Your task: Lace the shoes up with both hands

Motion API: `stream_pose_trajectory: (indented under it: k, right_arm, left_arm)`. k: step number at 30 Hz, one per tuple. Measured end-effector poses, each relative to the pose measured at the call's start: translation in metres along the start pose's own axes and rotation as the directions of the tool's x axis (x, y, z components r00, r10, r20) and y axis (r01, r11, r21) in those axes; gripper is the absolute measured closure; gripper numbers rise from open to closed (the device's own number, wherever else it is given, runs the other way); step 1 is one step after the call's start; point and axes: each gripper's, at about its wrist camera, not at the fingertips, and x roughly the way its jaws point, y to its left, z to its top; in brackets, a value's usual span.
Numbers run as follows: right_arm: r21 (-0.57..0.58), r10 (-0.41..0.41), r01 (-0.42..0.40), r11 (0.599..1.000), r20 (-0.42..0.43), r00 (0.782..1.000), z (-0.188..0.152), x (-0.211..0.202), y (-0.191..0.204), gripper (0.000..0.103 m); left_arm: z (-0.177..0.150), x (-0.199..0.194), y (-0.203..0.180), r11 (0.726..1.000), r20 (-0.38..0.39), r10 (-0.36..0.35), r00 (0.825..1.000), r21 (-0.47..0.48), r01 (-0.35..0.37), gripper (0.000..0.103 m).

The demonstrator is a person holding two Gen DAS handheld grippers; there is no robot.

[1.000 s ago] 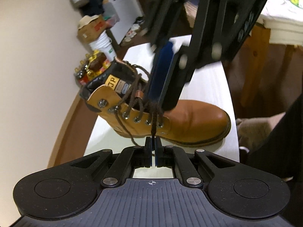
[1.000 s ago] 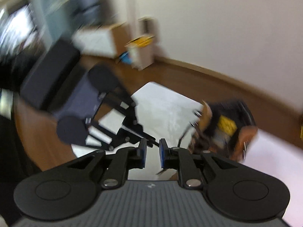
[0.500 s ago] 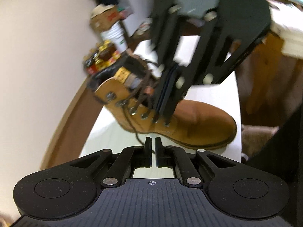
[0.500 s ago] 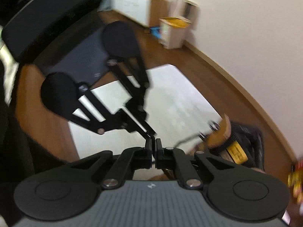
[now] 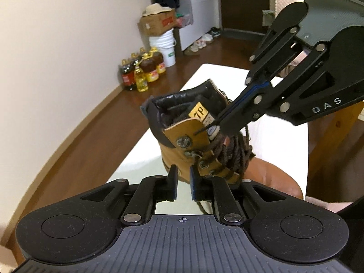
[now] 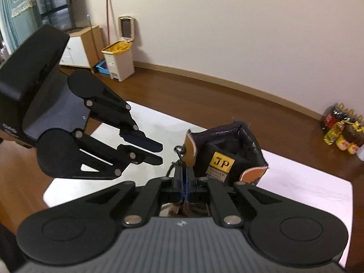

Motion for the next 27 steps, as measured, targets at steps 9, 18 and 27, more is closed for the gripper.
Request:
stream_pose_trajectory:
  k: [9, 18, 27]
  right_arm:
    - [-0.014, -0.025, 0.024, 1.0, -0.018, 1.0, 0.007, 0.011, 0.009, 0.099]
    - [-0.011, -0.053, 0.052, 0.999, -0.041, 0.998, 0.004, 0.007, 0.015, 0.099]
    - [-0.003, -0.045, 0.045, 0.999, -0.049, 0.998, 0.007, 0.015, 0.017, 0.099]
  left_arm:
    - [0.001, 0.004, -0.001, 0.999, 0.014, -0.021, 1.0, 0.05, 0.021, 0.088]
    - [0.001, 0.009, 0.0, 0.997, 0.02, -0.034, 0.999, 0.066, 0.033, 0.088]
    - [0.002, 0.006, -0.002, 0.993, 0.044, -0.064, 0.997, 0.102, 0.059, 0.087]
